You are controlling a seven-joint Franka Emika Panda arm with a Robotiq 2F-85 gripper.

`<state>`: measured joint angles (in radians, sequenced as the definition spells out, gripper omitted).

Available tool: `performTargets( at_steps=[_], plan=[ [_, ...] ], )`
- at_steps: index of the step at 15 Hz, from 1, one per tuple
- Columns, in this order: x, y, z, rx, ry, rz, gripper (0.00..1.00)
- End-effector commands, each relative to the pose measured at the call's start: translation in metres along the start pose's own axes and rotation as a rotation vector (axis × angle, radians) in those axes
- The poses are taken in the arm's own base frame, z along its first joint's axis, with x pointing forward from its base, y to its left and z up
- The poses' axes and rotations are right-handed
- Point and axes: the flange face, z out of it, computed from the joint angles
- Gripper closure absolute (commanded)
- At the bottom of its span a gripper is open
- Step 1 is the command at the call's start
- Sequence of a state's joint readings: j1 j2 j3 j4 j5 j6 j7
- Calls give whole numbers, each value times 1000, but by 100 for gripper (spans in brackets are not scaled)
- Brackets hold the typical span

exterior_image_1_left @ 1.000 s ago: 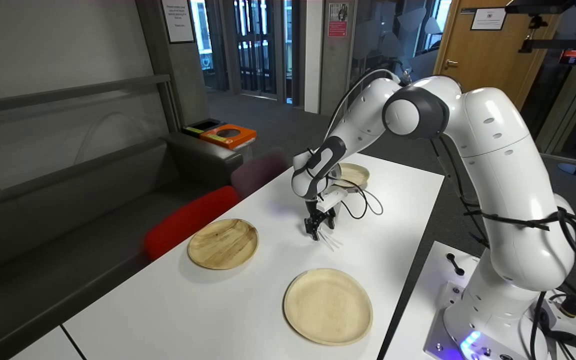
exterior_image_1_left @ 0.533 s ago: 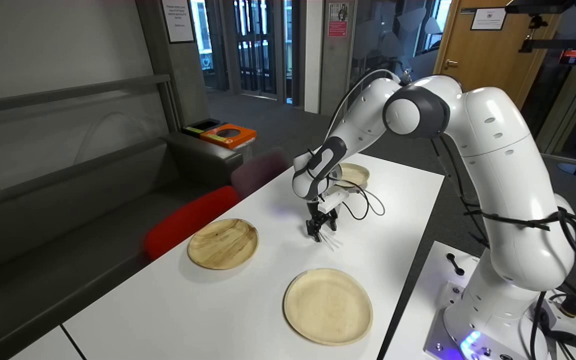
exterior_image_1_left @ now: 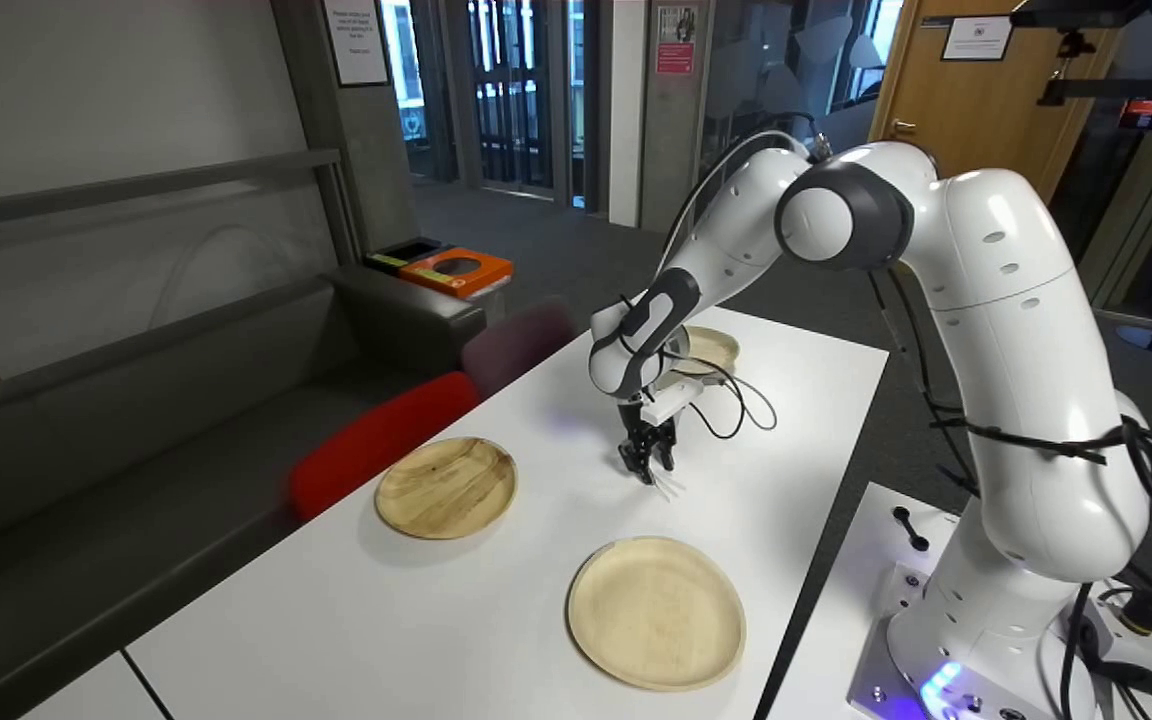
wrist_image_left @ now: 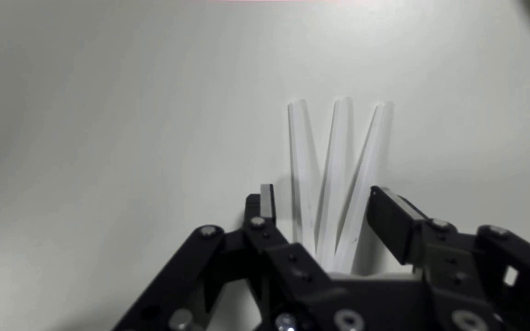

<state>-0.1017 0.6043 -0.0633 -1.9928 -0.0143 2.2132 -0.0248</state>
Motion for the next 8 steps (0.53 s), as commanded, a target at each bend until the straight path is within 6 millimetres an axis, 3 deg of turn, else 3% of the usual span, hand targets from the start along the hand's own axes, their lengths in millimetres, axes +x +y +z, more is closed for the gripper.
performTargets(
  at_steps=[1,5,8],
  plan=[
    [-17,-2,-4,6,15,-17,72],
    [-21,-6,-5,2,16,-20,99],
    [-21,-8,-4,1,15,-22,98]
  ],
)
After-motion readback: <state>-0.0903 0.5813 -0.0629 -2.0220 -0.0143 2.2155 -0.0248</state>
